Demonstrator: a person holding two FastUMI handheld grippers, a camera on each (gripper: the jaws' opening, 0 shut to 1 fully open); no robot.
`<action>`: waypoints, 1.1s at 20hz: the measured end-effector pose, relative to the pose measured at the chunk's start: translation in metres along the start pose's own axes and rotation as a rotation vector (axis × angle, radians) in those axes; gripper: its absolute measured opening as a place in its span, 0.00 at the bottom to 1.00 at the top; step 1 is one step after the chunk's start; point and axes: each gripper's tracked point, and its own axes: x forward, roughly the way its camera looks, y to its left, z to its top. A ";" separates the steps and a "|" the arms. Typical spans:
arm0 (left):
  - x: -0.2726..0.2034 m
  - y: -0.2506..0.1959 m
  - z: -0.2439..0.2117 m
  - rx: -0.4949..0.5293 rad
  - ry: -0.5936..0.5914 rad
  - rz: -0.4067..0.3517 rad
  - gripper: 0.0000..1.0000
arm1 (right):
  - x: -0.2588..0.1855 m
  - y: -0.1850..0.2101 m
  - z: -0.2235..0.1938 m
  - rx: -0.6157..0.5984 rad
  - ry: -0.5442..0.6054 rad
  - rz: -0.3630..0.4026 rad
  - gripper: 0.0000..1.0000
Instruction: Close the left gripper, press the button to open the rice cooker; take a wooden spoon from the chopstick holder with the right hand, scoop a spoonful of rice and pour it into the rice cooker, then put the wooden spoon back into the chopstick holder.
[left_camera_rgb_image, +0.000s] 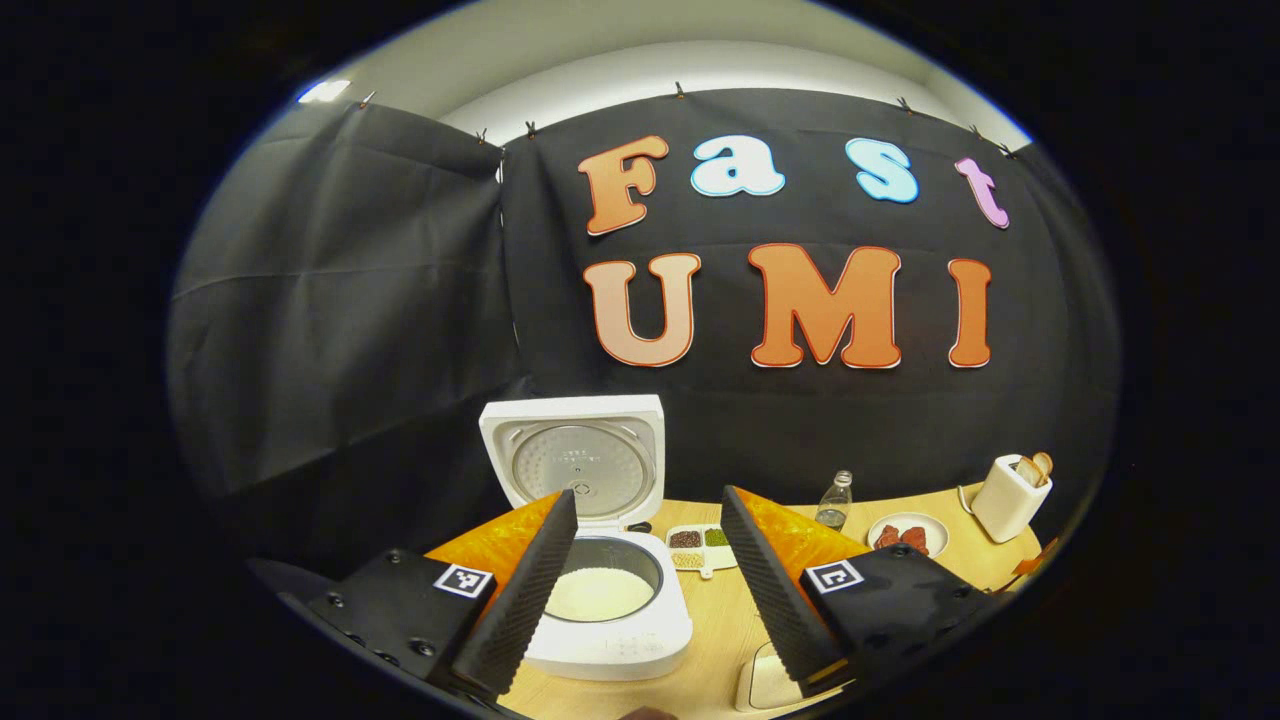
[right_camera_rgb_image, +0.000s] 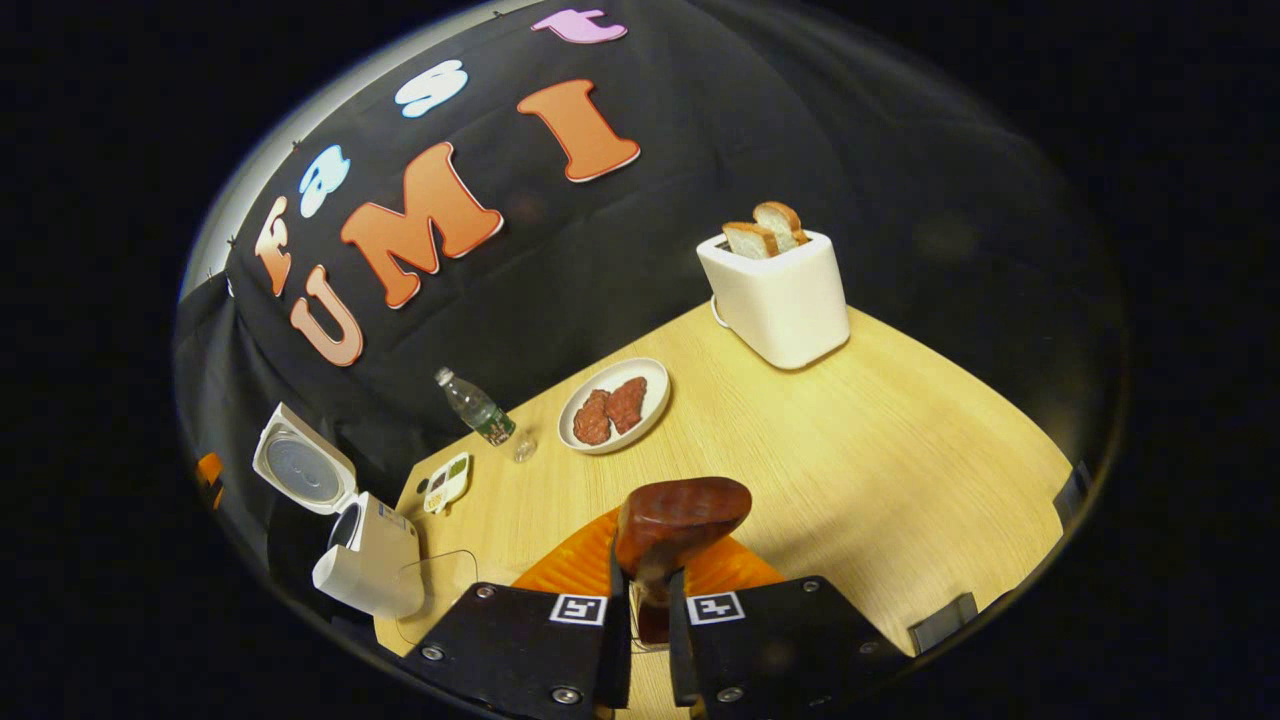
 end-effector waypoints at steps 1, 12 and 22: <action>0.008 0.003 0.010 -0.022 -0.001 -0.012 0.98 | 0.002 0.000 -0.001 0.005 0.004 -0.009 0.11; 0.155 0.038 0.078 -0.146 0.085 -0.069 0.92 | -0.063 -0.020 0.034 0.004 -0.110 -0.180 0.77; 0.303 0.065 0.033 -0.120 0.331 -0.037 0.97 | -0.168 -0.033 0.045 0.052 -0.296 -0.329 0.86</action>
